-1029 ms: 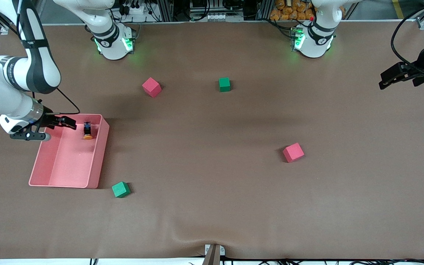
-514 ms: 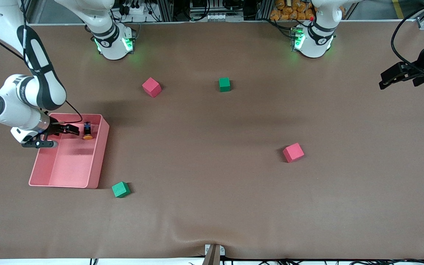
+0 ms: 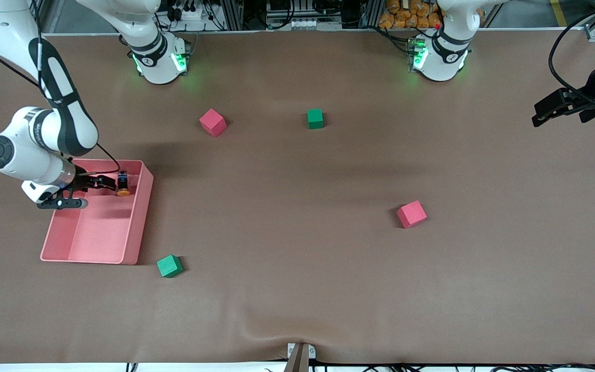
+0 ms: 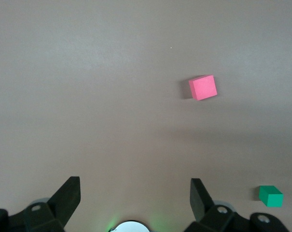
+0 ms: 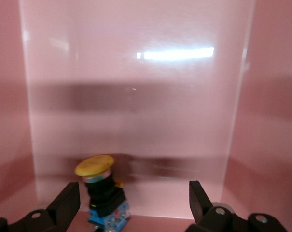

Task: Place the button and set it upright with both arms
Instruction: 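Lower the right gripper into the tray over the yellow button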

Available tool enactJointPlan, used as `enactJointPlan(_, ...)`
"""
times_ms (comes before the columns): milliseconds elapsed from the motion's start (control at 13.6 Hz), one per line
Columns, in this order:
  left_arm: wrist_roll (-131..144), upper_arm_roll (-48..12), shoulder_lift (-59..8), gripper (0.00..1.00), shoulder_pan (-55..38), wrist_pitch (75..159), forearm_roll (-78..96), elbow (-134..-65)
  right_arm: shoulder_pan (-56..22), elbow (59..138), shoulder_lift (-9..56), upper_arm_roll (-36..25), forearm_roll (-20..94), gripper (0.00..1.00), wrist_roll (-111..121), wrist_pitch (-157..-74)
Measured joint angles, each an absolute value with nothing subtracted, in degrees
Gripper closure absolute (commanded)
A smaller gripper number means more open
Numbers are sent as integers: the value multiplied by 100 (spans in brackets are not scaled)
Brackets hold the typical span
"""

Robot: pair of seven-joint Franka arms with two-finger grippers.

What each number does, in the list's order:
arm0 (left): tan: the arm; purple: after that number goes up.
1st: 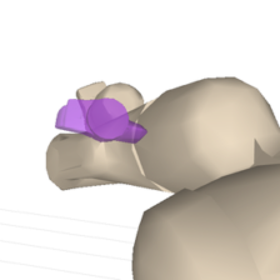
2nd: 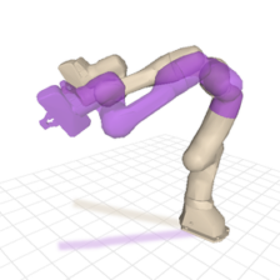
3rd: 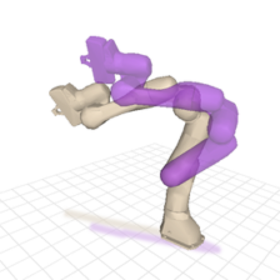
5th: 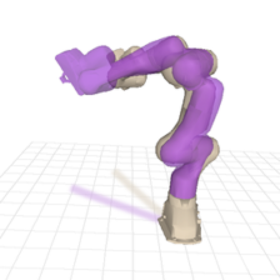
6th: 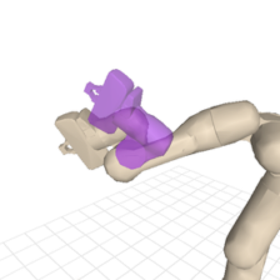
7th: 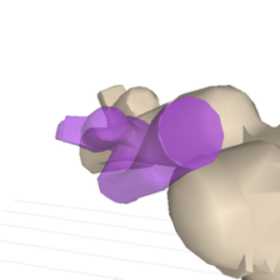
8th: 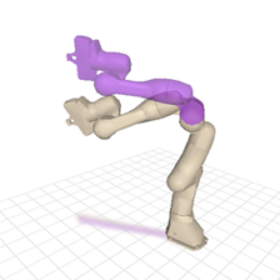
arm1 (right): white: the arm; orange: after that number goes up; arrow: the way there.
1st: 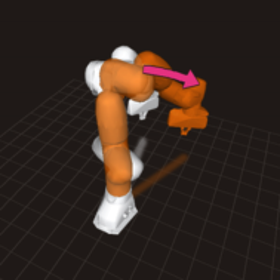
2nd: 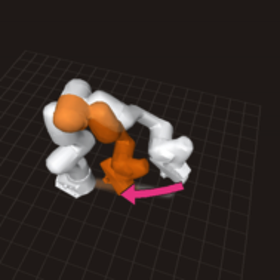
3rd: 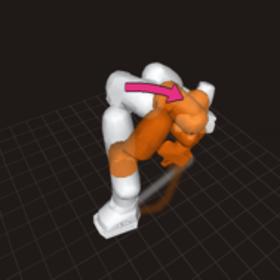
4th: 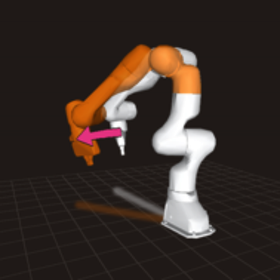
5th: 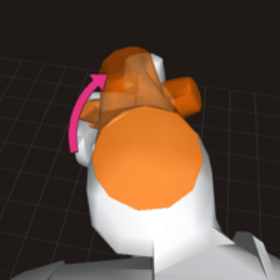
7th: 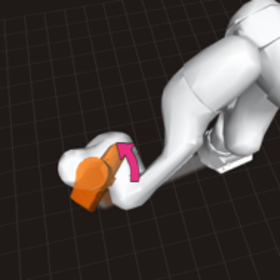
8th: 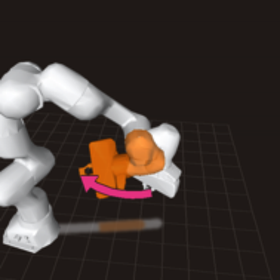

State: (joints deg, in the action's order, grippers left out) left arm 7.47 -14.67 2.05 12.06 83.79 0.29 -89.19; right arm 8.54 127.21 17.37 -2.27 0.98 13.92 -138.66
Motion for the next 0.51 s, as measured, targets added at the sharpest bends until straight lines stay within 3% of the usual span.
enactJointPlan(514,747,-1467,193,0,1206,8379,29,-8952,543,12722,1737,-212,101,0,1379,-13862)
